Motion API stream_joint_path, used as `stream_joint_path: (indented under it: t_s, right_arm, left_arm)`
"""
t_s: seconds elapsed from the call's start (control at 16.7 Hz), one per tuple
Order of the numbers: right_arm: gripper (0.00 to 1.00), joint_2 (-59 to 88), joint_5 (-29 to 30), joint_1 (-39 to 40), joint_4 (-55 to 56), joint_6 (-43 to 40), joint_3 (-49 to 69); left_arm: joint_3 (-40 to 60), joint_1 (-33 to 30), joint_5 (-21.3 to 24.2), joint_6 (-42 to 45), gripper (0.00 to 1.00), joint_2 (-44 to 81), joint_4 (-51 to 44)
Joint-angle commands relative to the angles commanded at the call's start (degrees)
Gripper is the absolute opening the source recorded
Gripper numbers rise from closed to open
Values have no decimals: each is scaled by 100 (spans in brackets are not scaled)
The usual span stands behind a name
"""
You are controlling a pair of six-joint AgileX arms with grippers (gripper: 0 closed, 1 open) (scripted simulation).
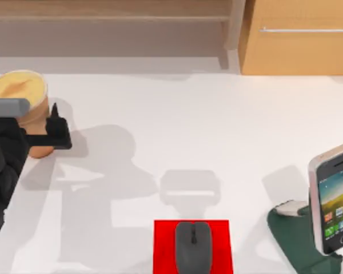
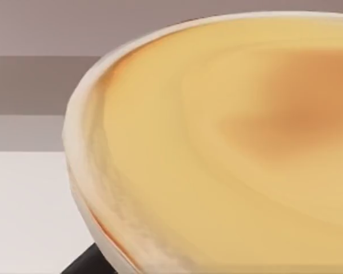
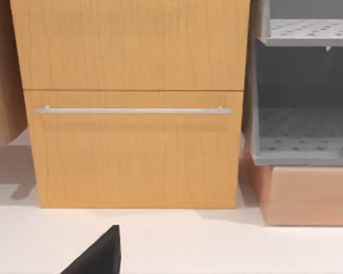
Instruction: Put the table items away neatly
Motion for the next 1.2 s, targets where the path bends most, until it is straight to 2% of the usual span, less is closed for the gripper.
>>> stream_joint_path:
  t_s: [0.12, 0.9, 1.2]
  right_arm:
    - [100, 0, 0, 0, 0, 0, 0]
    - [100, 0, 0, 0, 0, 0, 0]
    - [100, 0, 0, 0, 0, 0, 0]
  left_arm:
    - [0, 0, 0, 0, 100, 0, 0]
    - [0, 0, 0, 0, 2, 0, 0]
    - [0, 0, 0, 0, 0, 0, 0]
